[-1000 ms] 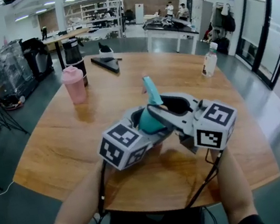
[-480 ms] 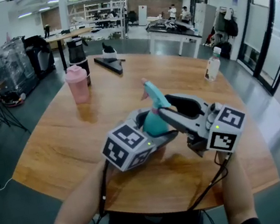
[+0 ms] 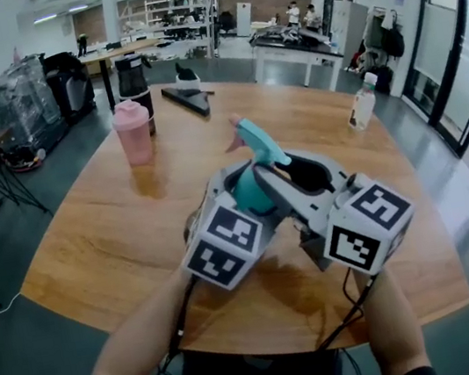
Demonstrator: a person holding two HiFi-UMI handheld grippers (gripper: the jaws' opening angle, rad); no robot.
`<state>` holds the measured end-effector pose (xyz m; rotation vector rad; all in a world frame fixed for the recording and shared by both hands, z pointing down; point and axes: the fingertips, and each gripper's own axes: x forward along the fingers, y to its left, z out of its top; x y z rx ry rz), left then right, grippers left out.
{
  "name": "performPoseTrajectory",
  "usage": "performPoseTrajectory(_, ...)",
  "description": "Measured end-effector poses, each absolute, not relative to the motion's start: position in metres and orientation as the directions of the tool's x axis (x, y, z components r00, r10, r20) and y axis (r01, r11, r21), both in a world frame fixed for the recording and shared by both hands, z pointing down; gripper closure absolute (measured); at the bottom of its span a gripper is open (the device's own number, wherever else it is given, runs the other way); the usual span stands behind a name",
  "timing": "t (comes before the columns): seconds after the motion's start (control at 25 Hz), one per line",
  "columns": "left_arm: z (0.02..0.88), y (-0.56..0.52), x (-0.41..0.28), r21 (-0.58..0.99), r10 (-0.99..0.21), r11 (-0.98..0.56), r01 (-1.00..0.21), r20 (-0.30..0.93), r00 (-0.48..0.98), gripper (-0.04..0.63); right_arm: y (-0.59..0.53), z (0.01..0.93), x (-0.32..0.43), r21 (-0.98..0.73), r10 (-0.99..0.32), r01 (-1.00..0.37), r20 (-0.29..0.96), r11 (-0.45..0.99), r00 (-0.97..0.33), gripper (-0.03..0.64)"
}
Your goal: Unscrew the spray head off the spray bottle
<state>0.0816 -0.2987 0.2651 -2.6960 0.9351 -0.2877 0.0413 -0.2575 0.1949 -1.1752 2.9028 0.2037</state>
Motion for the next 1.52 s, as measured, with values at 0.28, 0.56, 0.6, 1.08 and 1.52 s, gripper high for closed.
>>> performPoseTrajectory(0.28, 0.271, -0.279, 0.089, -0.33, -0.483, -0.846, -0.419, 0.144, 0.864, 0.201, -0.246, 0.201, 0.046, 0.196, -0.58, -0.573, -0.023, 0.796, -0.814, 0.477)
performPoseTrajectory(0.56, 0.275, -0.243, 0.103, -0.31, -0.257, -0.93, -0.197, 0.168, 0.952, 0.201, -0.222, 0.205, 0.055, 0.17, -0.381, -0.383, -0.042, 0.908, -0.924, 0.477)
performPoseTrajectory(0.6, 0.273, -0.242, 0.104, -0.299, -0.249, -0.934, -0.194, 0.159, 0.955, 0.201, -0.222, 0.203, 0.057, 0.153, -0.38, -0.384, -0.054, 0.911, -0.923, 0.477)
performPoseTrajectory(1.08, 0.272, -0.303, 0.074, -0.272, -0.609, -0.783, -0.559, 0.153, 0.778, 0.201, -0.25, 0.192, 0.055, 0.071, -0.642, -0.646, -0.07, 0.76, -0.763, 0.465)
performPoseTrajectory(1.52, 0.277, -0.302, 0.074, -0.352, -0.646, -0.748, -0.563, 0.19, 0.739, 0.201, -0.267, 0.205, 0.043, 0.095, -0.724, -0.722, -0.013, 0.686, -0.69, 0.469)
